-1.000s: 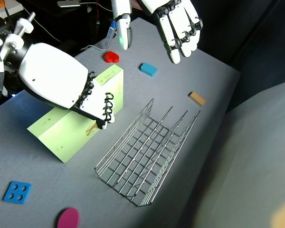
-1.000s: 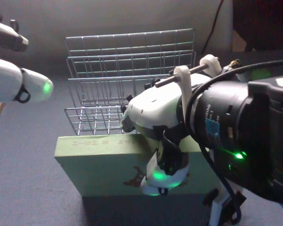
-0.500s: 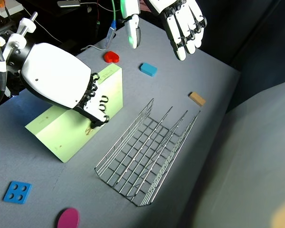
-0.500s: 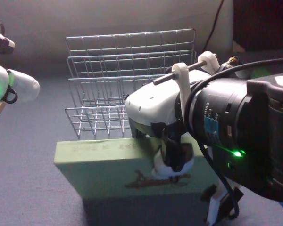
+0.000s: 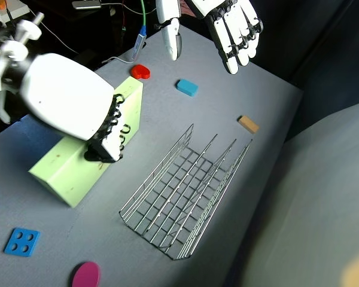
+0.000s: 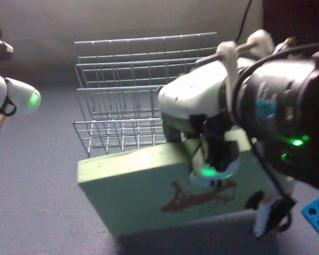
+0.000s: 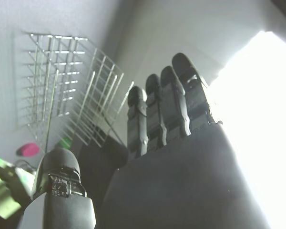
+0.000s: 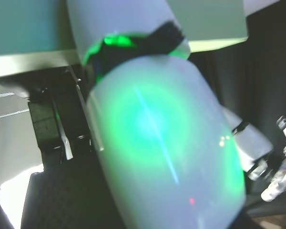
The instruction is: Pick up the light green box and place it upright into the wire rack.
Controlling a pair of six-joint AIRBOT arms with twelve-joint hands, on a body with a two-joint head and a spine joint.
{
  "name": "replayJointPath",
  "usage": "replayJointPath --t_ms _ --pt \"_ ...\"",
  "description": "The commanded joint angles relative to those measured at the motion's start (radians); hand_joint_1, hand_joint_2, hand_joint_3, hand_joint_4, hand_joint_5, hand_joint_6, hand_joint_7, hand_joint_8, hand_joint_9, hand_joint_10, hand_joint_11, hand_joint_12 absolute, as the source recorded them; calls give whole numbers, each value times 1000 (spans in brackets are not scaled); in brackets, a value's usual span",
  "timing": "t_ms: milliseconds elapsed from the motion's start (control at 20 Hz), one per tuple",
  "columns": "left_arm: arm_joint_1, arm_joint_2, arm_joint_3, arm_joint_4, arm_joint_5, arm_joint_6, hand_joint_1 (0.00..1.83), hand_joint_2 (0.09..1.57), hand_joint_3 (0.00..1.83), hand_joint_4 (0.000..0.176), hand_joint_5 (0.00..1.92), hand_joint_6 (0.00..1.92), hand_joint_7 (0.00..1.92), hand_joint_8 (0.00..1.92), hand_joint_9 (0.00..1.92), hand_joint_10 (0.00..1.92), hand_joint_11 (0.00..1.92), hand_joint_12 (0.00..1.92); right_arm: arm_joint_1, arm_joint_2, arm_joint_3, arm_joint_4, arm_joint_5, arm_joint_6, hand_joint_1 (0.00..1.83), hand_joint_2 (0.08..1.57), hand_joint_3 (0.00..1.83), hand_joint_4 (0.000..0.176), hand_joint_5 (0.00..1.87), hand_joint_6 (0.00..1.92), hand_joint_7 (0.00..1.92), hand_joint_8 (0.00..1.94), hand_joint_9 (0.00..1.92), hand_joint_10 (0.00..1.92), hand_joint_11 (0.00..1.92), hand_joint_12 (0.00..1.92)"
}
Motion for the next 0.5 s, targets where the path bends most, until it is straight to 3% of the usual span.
replayJointPath --t_ms 0,250,450 --pt "-7 4 3 77 -51 4 80 1173 5 14 257 0 208 0 146 1 0 625 24 6 -9 -57 27 -14 1248 1116 1 0 980 830 994 1191 785 1296 666 1666" --pt "-7 4 4 78 -51 4 92 1172 2 12 256 1 208 1 151 2 0 628 143 44 -15 -9 9 -123 1247 1113 0 0 985 827 1004 1169 806 1288 663 1657" --pt "-7 4 4 78 -51 4 93 1171 1 12 257 0 209 0 154 2 0 659 212 49 10 -8 11 -143 1248 1114 0 0 985 826 1001 1178 808 1292 686 1665"
